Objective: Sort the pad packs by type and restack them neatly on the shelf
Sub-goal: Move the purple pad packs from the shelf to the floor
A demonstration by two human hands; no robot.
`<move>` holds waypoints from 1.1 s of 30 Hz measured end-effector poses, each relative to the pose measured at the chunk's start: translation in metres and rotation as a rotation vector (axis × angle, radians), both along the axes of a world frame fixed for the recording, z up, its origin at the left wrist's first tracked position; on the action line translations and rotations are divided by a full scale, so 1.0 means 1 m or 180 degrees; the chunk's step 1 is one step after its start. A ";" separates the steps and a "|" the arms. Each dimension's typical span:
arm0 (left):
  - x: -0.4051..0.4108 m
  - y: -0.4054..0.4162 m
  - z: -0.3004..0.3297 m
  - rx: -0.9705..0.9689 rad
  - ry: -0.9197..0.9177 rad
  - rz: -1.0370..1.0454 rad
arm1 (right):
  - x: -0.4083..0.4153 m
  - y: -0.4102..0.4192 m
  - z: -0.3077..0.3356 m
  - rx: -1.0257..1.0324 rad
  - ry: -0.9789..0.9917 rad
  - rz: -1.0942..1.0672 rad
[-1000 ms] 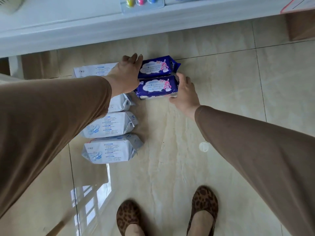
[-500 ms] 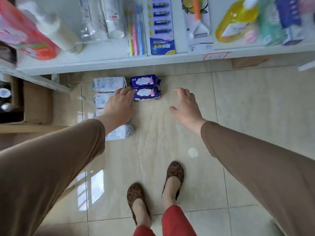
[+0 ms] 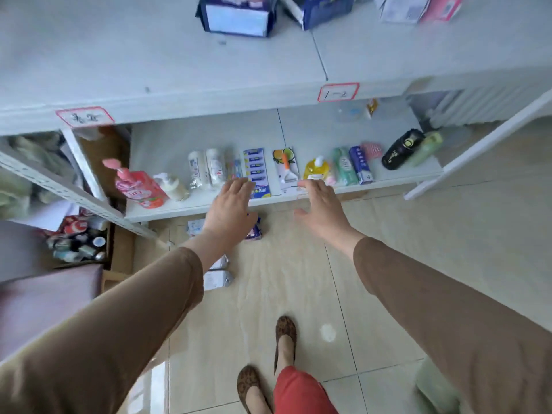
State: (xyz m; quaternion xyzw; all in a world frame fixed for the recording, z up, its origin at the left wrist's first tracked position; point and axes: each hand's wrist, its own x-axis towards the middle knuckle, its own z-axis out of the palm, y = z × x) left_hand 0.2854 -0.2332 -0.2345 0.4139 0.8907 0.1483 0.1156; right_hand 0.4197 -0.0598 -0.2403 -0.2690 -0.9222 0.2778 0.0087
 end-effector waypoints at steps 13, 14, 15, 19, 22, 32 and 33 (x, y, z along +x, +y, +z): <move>-0.042 0.123 0.170 0.0515 0.0506 0.0003 | -0.036 0.138 0.199 0.0341 0.0586 0.0024; -0.049 0.135 0.174 0.0522 0.0510 0.0054 | -0.042 0.153 0.203 0.0311 0.0591 0.0057; -0.055 0.147 0.178 0.0536 0.0499 0.0118 | -0.049 0.168 0.205 0.0281 0.0590 0.0087; -0.073 0.180 0.188 0.0526 0.0417 0.0384 | -0.075 0.215 0.209 0.0133 0.0507 0.0254; -0.086 0.191 0.192 0.0503 0.0372 0.0571 | -0.099 0.235 0.209 0.0033 0.0453 0.0415; -0.170 0.190 0.195 0.0357 0.0482 0.0941 | -0.200 0.226 0.198 -0.0534 0.0551 0.0726; -0.182 0.190 0.195 0.0376 0.0496 0.0969 | -0.212 0.224 0.197 -0.0541 0.0551 0.0730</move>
